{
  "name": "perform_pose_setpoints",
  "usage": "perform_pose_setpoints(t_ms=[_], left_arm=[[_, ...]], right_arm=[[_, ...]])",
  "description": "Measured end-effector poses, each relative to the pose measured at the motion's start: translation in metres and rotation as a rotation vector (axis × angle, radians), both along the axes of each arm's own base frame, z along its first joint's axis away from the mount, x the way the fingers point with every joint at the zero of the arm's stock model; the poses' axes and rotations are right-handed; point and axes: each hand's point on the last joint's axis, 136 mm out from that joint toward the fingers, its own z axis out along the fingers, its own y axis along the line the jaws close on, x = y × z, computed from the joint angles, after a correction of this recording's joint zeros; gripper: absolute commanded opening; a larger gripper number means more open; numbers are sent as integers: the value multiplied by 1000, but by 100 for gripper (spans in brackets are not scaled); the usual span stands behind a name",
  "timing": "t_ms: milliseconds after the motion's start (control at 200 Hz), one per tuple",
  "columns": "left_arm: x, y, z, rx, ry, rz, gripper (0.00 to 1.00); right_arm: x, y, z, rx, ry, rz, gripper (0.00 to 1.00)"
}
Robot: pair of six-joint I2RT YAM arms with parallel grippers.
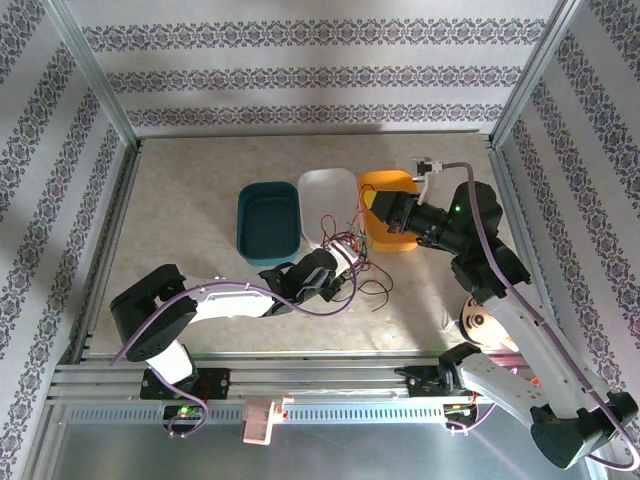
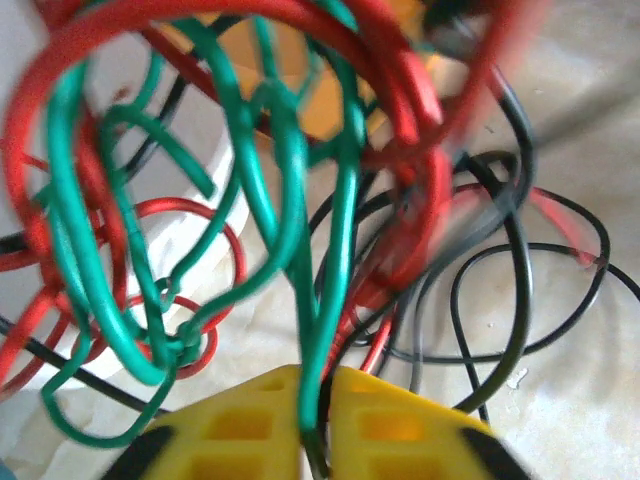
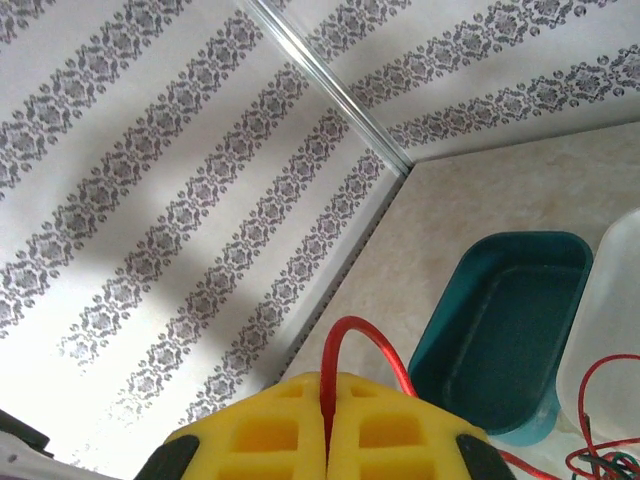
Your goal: Untangle the cables
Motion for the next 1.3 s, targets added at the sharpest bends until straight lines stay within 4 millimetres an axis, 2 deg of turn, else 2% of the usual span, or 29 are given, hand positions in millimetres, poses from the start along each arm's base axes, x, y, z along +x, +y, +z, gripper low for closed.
perform_pose_setpoints(t_ms=[185, 410, 605, 765, 904, 1024, 1119, 1299], left_arm=[[-4, 4, 2, -31, 16, 16, 0], [-26, 21, -1, -61, 75, 1, 0], [-51, 46, -30, -42, 190, 11, 0], [-66, 63, -54, -20, 268, 41, 0], [-68, 68, -56, -33, 284, 66, 0], [-66, 69, -55, -35, 278, 81, 0], [-61, 69, -52, -35, 259, 96, 0], [-48, 63, -42, -45, 221, 126, 0]], right_arm=[[11, -20, 7, 9, -17, -86, 0], [31, -77, 29, 1, -106, -351, 0], [36, -125, 55, -10, -197, -579, 0], [42, -143, 56, -37, -213, -665, 0], [58, -147, 46, -79, -189, -677, 0], [83, -148, 29, -126, -142, -673, 0], [106, -149, 5, -176, -85, -669, 0], [153, -146, -57, -279, 29, -642, 0]])
